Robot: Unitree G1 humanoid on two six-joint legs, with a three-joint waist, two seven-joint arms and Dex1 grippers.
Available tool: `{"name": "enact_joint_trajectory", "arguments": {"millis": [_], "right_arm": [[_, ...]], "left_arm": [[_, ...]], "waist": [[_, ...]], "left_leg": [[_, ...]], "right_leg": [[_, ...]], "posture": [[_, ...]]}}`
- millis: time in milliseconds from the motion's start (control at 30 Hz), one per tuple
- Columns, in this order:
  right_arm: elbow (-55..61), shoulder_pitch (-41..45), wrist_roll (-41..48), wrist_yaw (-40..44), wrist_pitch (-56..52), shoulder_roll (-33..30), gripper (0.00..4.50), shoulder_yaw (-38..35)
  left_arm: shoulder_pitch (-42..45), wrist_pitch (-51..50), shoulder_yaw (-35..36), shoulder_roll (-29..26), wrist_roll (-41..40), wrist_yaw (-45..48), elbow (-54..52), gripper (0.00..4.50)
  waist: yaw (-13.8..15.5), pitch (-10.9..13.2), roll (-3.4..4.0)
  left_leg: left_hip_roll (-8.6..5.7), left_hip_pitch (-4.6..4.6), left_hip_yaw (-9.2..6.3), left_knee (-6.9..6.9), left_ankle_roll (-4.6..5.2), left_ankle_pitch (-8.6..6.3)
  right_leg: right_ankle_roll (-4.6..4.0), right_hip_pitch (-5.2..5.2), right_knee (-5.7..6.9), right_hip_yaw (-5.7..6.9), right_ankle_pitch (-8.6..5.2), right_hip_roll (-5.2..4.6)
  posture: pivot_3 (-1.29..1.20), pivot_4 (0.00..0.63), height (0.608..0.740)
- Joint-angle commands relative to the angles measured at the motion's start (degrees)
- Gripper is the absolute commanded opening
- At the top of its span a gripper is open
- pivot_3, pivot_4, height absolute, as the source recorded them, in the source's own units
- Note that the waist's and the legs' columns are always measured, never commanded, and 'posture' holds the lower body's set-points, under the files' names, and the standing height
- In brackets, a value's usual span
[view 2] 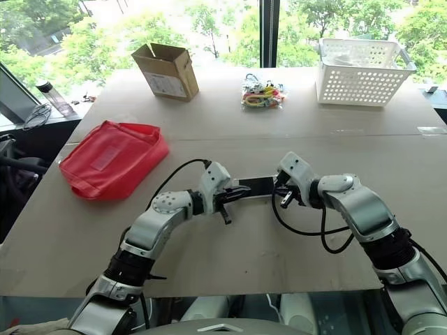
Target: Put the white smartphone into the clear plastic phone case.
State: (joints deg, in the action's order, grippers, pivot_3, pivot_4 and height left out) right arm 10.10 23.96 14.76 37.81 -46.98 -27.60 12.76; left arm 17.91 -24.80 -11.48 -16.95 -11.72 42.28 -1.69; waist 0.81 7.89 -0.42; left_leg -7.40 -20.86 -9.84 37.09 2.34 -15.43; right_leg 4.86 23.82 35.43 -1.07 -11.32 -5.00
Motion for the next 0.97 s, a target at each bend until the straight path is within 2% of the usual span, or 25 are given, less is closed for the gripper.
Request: {"name": "enact_joint_trajectory", "arguments": {"millis": [33, 67, 100, 133, 167, 267, 300, 333, 400, 433, 467, 600, 767, 967], "right_arm": [[-2.46, 0.19, 1.86, -0.24, 10.76, 3.50, 0.00, -5.13], [-2.63, 0.47, 2.48, -1.37, 11.15, 4.82, 0.27, -6.92], [-2.39, 0.50, 3.12, -1.87, 12.32, 5.67, 0.66, -8.30], [-2.23, 0.40, 2.95, -2.54, 13.95, 6.19, 0.86, -9.09], [-2.16, 0.21, 2.57, -3.35, 15.18, 6.62, 1.42, -9.69], [-0.93, -1.55, 1.74, -3.38, 18.65, 6.37, 2.90, -10.32], [0.15, -2.61, 1.61, -3.49, 19.46, 6.04, 2.99, -10.68], [1.30, -3.74, 1.40, -3.83, 20.23, 5.72, 3.67, -11.16], [4.18, -6.58, 1.29, -4.88, 21.24, 5.11, 4.47, -12.66], [5.98, -8.39, 1.36, -5.13, 21.49, 4.55, 4.50, -13.54], [7.83, -10.63, 0.89, -5.52, 22.42, 3.74, 4.50, -14.61], [14.21, -19.49, 1.96, -6.69, 23.95, 1.60, 4.50, -20.67], [22.54, -34.12, 7.16, -3.71, 23.88, -0.49, 4.50, -29.01], [25.36, -42.07, 7.31, -4.65, 25.51, -0.56, 4.50, -32.69]], "left_arm": [[0.59, 3.26, 5.57, 2.76, -3.17, -4.04, -1.96, 0.02], [0.66, 3.67, 6.68, 3.25, -3.89, -4.35, -2.17, 0.00], [0.88, 3.90, 8.48, 4.09, -4.74, -5.82, -2.36, 0.42], [1.09, 3.74, 10.17, 4.89, -5.84, -7.12, -2.55, 0.54], [1.21, 3.66, 11.52, 5.43, -6.66, -8.19, -2.68, 0.88], [1.06, 4.78, 14.38, 6.61, -7.92, -10.70, -3.18, 2.24], [0.90, 5.15, 15.31, 6.86, -8.30, -11.51, -3.60, 2.34], [0.69, 5.07, 16.12, 6.97, -8.53, -12.43, -4.07, 3.01], [-0.30, 4.89, 17.39, 7.00, -9.23, -13.80, -5.56, 3.77], [-1.16, 5.05, 17.96, 6.82, -9.40, -14.28, -6.50, 4.32], [-2.43, 4.90, 18.64, 6.59, -9.88, -14.67, -7.77, 4.45], [-8.54, 3.94, 20.95, 5.54, -10.33, -17.20, -13.98, 4.45], [-19.70, 3.20, 22.66, 2.18, -10.05, -17.76, -22.25, 4.45], [-28.02, 3.58, 24.18, -0.78, -11.48, -16.64, -27.25, 4.45]], "waist": [[-0.01, 0.57, 0.14], [0.01, 0.66, 0.15], [0.01, 0.66, 0.14], [0.02, 0.66, 0.14], [0.02, 0.66, 0.14], [0.03, 0.66, 0.14], [0.03, 0.66, 0.14], [0.06, 0.66, 0.14], [0.08, 0.66, 0.14], [0.10, 0.66, 0.14], [0.14, 0.66, 0.14], [0.10, 0.67, 0.15], [0.21, 0.71, 0.20], [0.20, 0.94, 0.19]], "left_leg": [[0.00, -0.06, 0.02, 0.02, 0.00, 0.01], [-0.01, -0.22, 0.07, 0.04, -0.04, 0.05], [-0.01, -0.44, 0.08, 0.07, -0.22, 0.30], [-0.01, -0.52, 0.07, 0.08, -0.16, 0.36], [-0.02, -0.79, 0.07, 0.11, -0.15, 0.40], [-0.03, -1.02, 0.07, 0.12, -0.16, 0.42], [-0.03, -1.04, 0.07, 0.10, -0.16, 0.42], [-0.03, -1.05, 0.07, 0.08, -0.15, 0.42], [-0.03, -1.11, 0.05, 0.07, -0.15, 0.41], [-0.03, -1.11, 0.06, 0.07, -0.15, 0.41], [-0.03, -1.11, 0.06, 0.07, -0.15, 0.41], [-0.04, -1.06, 0.11, 0.07, -0.14, 0.40], [-0.02, -1.02, 0.10, 0.02, -0.14, 0.39], [-0.01, -0.85, 0.23, 0.13, -0.12, 0.10]], "right_leg": [[0.00, 0.07, 0.00, -0.01, 0.01, 0.03], [0.00, 0.25, 0.02, -0.05, 0.02, 0.08], [-0.24, 0.50, 0.12, -0.07, 0.17, 0.08], [-0.28, 0.59, 0.16, -0.06, 0.19, 0.07], [-0.31, 0.89, 0.25, -0.06, 0.21, 0.07], [-0.36, 1.12, 0.20, -0.06, 0.23, 0.05], [-0.36, 1.12, 0.15, -0.06, 0.23, 0.05], [-0.36, 1.12, 0.09, -0.06, 0.23, 0.06], [-0.36, 1.12, -0.01, -0.04, 0.23, 0.05], [-0.36, 1.12, -0.02, -0.06, 0.23, 0.05], [-0.35, 1.12, -0.02, -0.06, 0.23, 0.05], [-0.35, 1.10, 0.02, -0.13, 0.22, 0.06], [-0.34, 1.09, 0.16, -0.15, 0.20, 0.02], [-0.07, 0.88, 0.16, -0.23, 0.05, 0.01]], "posture": [[0.00, 0.150, 0.740], [0.00, 0.150, 0.740], [0.00, 0.150, 0.740], [0.00, 0.150, 0.740], [0.00, 0.150, 0.740], [0.00, 0.150, 0.740], [0.00, 0.150, 0.740], [0.00, 0.150, 0.740], [0.00, 0.150, 0.740], [0.00, 0.150, 0.740], [0.00, 0.150, 0.740], [0.00, 0.150, 0.740], [0.00, 0.150, 0.740], [0.00, 0.150, 0.740]]}}
